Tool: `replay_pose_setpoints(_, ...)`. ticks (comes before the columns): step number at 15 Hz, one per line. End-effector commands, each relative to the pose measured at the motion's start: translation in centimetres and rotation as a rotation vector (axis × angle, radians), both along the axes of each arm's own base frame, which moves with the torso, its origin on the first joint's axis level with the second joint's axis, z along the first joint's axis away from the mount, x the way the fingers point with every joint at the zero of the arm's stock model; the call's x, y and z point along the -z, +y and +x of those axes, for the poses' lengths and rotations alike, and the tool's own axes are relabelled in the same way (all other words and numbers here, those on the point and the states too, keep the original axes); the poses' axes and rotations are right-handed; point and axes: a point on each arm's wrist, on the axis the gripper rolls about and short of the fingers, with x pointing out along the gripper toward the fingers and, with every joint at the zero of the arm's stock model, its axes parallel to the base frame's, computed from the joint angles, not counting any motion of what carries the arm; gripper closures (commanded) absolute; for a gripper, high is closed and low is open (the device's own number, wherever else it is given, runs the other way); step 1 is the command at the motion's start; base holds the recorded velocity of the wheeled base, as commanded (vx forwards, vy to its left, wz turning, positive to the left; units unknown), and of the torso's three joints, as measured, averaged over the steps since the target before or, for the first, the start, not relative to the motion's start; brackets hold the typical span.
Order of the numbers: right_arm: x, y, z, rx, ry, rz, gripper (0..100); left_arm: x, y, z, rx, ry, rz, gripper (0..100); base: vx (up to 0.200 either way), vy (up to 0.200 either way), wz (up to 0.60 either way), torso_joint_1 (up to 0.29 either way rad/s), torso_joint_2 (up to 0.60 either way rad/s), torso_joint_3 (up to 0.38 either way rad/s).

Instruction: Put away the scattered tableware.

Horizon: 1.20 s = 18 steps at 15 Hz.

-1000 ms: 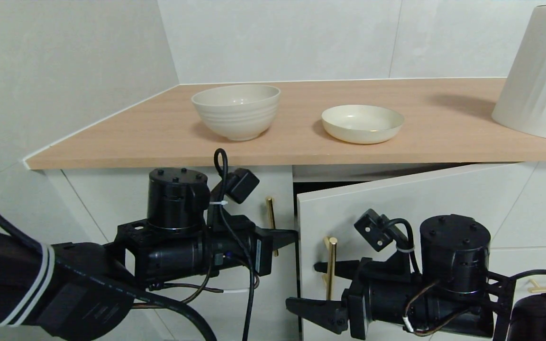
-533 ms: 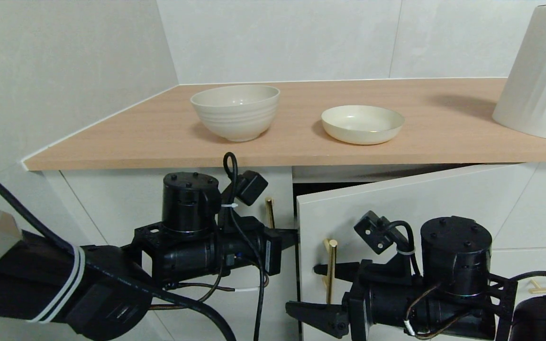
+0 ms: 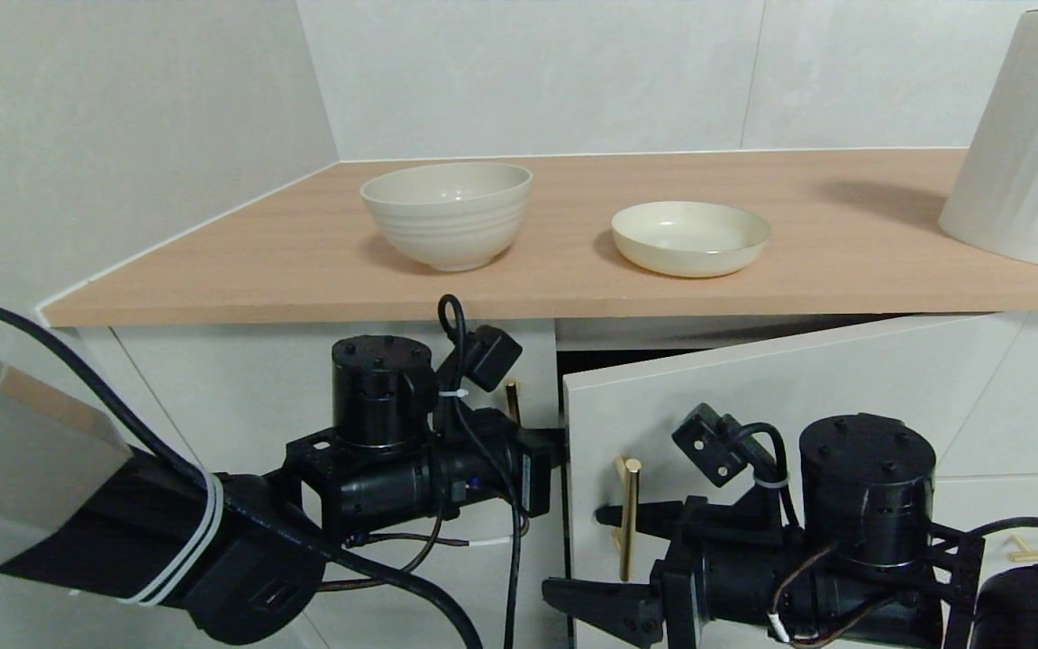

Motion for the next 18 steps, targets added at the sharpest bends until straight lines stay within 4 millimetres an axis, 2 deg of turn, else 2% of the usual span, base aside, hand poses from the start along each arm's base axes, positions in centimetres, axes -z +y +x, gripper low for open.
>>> replay_pose_setpoints(1,0.1,0.2,-0.3,-0.011,0.002,-0.004,0,0.2,-0.5,-0.4,0.019,0.005,0.002,100,0.0,0.0,0.0,0.0,0.0,0.0)
replay_pose_setpoints(3,0.1,0.2,-0.3,-0.014,0.003,-0.005,0,0.3,-1.1,-0.7,0.037,0.007,0.004,100,0.0,0.0,0.0,0.0,0.0,0.0)
replay_pose_setpoints(18,0.2,0.3,-0.3,-0.014,0.003,-0.006,0,0.1,-1.6,-0.5,0.038,0.013,-0.031,100,-0.013,0.0,0.0,0.0,0.0,0.0)
